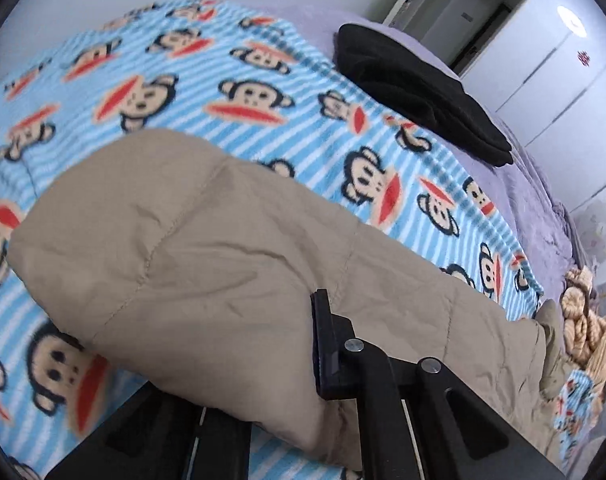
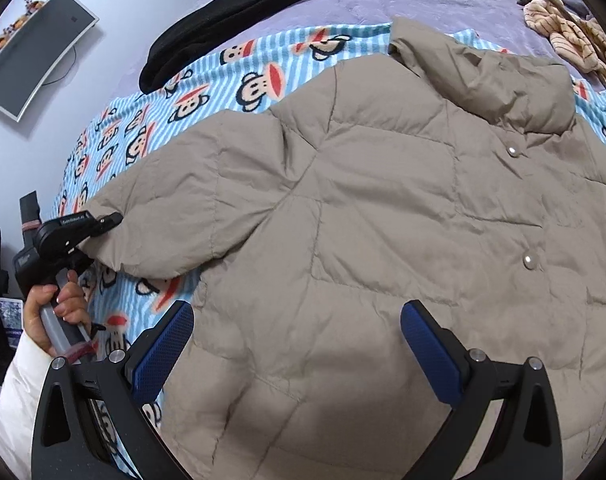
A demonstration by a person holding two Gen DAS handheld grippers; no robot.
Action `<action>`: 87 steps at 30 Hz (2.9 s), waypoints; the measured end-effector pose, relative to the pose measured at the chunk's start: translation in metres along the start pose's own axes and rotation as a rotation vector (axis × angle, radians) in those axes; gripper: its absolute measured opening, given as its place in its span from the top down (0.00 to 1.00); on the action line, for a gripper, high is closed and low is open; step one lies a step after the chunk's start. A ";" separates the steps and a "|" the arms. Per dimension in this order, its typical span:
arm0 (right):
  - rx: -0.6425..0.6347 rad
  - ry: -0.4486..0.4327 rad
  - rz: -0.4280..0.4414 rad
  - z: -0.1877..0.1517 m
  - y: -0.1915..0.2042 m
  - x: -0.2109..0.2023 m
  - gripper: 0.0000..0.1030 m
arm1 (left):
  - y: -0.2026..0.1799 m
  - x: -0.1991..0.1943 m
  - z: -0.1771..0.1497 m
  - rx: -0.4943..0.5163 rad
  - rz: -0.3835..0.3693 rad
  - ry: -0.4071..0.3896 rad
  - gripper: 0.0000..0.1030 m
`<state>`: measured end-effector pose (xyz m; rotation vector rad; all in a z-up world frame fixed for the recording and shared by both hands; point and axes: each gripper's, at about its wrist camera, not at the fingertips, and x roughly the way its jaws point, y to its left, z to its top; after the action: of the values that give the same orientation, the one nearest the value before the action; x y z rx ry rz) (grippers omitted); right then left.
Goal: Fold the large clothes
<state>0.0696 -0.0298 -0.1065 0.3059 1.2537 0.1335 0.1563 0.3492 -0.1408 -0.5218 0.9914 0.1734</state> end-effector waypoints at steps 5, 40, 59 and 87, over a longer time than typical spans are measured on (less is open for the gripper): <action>0.024 -0.043 0.117 0.030 0.018 0.023 0.73 | -0.029 -0.043 0.005 0.129 -0.021 -0.090 0.90; 0.464 -0.069 0.010 -0.053 -0.217 -0.029 0.84 | -0.329 -0.043 -0.266 1.136 -0.167 0.033 0.00; -0.550 -0.209 -0.472 0.029 -0.005 0.005 0.09 | -0.177 0.063 -0.057 0.358 -0.229 0.335 0.22; 0.563 -0.157 0.065 -0.026 -0.239 -0.013 0.92 | -0.210 -0.001 -0.077 0.668 0.022 0.014 0.44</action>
<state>0.0250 -0.2568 -0.1731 0.8272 1.1070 -0.1905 0.1755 0.1293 -0.1019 0.0992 1.0002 -0.1437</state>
